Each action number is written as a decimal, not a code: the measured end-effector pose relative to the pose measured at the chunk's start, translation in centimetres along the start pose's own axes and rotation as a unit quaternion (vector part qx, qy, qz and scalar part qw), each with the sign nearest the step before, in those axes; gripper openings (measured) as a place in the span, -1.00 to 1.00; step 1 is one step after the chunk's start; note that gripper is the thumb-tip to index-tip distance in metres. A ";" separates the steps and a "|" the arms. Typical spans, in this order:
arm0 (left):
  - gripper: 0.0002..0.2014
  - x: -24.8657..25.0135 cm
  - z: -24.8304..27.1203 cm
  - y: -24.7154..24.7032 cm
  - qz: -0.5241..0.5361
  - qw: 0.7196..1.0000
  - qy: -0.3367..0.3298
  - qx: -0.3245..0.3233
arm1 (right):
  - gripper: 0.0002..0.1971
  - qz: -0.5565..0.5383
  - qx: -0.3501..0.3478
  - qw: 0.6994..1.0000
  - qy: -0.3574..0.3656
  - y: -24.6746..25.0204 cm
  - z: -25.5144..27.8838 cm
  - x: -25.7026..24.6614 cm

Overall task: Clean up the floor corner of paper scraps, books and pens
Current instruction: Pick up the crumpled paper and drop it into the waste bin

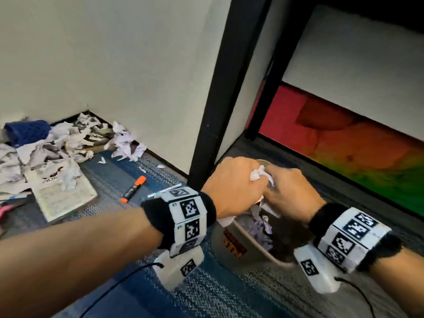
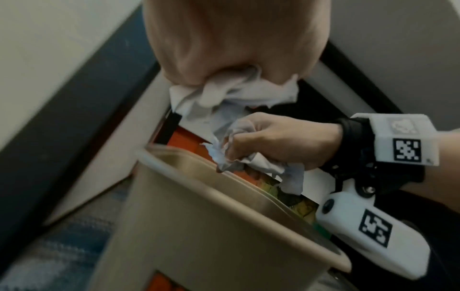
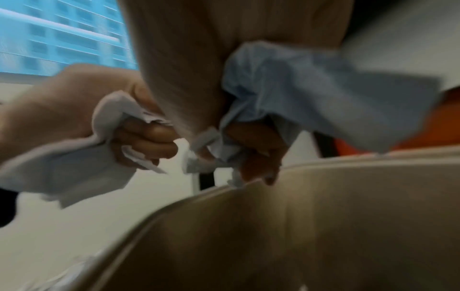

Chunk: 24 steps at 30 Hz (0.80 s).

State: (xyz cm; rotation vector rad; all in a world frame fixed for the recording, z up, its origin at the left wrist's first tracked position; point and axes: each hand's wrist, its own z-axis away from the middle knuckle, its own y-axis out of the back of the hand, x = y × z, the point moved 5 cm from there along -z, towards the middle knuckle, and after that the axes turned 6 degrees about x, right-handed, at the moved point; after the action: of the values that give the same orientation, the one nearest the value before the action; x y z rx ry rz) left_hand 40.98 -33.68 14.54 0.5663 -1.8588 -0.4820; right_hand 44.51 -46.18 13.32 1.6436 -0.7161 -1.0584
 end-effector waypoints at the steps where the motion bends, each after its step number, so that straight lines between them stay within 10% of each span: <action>1: -0.58 -0.2 -0.4 -1.0 0.036 0.999 0.031 0.005 | -0.81 0.016 -0.021 0.999 -0.020 -0.6 0.0 1.3; 5: -0.66 -0.5 -2.6 -3.7 0.130 0.986 0.094 0.042 | -0.70 0.013 -0.078 0.996 -0.029 -1.6 -0.6 4.0; 11: -0.40 -2.2 -2.7 -5.3 0.030 0.968 0.192 -0.161 | -0.52 0.076 -0.176 0.981 -0.009 -1.0 -0.9 4.9; 20: -0.84 -4.1 -3.5 2.6 -0.123 0.978 0.126 -0.114 | -0.69 0.133 0.002 0.988 0.081 4.7 -4.2 -3.6; 24: -0.82 -8.7 -1.7 8.0 -0.337 0.911 0.120 -0.203 | -0.67 0.143 -0.014 0.979 0.144 3.2 -5.5 -10.7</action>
State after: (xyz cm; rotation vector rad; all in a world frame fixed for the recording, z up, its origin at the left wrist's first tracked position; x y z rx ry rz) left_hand 43.99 -22.20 13.20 0.9292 -1.2374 -1.1684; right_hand 44.86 -35.83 20.14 1.5720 -0.7142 -0.6073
